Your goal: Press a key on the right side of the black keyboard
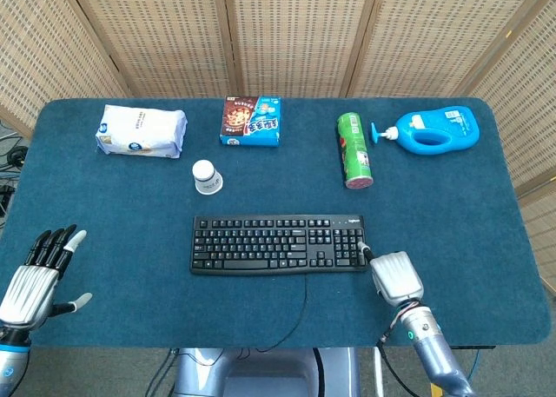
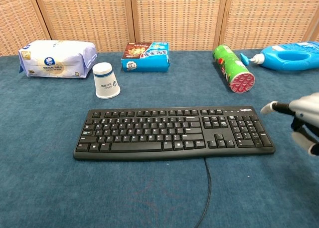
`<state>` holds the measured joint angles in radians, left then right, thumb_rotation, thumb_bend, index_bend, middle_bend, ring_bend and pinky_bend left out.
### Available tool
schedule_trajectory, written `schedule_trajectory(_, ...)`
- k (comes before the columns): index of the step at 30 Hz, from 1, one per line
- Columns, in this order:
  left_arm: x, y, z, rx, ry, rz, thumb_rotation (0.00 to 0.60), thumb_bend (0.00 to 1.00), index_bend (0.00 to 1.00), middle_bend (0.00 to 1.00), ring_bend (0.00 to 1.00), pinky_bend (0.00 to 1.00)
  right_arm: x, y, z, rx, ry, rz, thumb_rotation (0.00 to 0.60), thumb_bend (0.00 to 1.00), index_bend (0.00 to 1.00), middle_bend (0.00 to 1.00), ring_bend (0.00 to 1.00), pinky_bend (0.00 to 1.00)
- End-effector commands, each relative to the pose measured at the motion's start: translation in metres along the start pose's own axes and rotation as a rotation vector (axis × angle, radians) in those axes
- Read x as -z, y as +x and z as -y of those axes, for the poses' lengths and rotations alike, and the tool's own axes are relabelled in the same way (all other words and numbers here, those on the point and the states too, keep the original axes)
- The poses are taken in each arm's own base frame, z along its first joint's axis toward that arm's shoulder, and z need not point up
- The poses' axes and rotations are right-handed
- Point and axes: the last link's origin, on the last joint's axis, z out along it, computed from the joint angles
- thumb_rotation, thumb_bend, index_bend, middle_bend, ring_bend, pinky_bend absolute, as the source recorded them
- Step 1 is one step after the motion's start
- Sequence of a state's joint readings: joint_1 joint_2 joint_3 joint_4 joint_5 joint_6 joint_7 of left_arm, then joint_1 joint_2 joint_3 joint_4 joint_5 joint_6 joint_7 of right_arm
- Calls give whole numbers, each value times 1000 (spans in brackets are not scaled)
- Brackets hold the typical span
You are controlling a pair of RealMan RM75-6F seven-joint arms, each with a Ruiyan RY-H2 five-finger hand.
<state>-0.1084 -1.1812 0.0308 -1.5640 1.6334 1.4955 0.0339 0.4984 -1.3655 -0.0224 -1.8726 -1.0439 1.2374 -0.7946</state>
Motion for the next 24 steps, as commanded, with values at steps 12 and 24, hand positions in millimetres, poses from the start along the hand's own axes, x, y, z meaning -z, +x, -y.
schedule_trajectory(12, -1, -1, 1, -1, 8, 3, 600, 0, 0, 0, 0, 0, 77, 5, -77, -228, -35, -362, 600, 418, 5, 0, 0, 78)
schedule_trajectory(24, -2, -4, 0, -13, 10, 5, 600, 0, 0, 0, 0, 0, 96, -13, -104, -183, -52, -481, 600, 354, 0, 0, 0, 0)
